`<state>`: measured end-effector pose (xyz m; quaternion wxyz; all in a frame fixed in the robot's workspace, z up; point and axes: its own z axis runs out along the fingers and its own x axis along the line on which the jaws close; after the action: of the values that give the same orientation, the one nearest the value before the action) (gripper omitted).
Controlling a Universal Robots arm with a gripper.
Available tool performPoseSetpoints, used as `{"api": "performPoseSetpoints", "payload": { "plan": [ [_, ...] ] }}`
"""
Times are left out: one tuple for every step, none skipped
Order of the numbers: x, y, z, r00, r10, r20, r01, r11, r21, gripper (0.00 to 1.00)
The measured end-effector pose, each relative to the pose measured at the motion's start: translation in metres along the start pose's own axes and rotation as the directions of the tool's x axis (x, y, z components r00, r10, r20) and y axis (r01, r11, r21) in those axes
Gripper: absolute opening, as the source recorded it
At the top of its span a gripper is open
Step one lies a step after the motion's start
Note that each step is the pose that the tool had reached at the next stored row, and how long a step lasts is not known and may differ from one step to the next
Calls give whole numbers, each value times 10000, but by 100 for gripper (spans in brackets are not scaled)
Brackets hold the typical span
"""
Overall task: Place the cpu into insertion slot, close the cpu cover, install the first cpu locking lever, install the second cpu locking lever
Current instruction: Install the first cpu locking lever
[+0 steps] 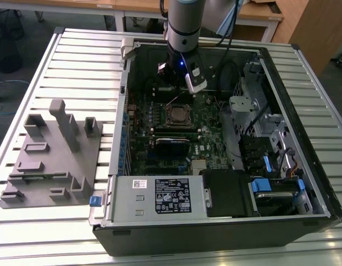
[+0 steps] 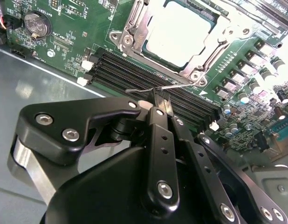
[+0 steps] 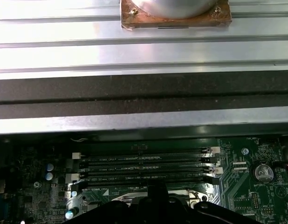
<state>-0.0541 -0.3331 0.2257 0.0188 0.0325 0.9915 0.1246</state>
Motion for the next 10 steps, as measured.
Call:
{"api": "performPoseSetpoints", "payload": {
  "plan": [
    [0, -1, 3, 10000, 0, 0, 0, 10000, 1, 10],
    [0, -1, 3, 10000, 0, -2, 0, 10000, 3, 10],
    [0, -1, 3, 10000, 0, -2, 0, 10000, 4, 10],
    [0, -1, 4, 10000, 0, -2, 0, 10000, 3, 10],
    [0, -2, 5, 10000, 0, -1, 0, 10000, 2, 10],
    [0, -2, 8, 10000, 0, 0, 0, 10000, 0, 10],
    [0, -2, 10, 10000, 1, 0, -1, 10000, 0, 10],
    [0, -2, 11, 10000, 1, 0, -1, 10000, 1, 10],
    [0, -2, 12, 10000, 1, 0, -1, 10000, 2, 10],
    [0, -2, 12, 10000, 2, -1, -2, 10000, 2, 10]
  ]
}}
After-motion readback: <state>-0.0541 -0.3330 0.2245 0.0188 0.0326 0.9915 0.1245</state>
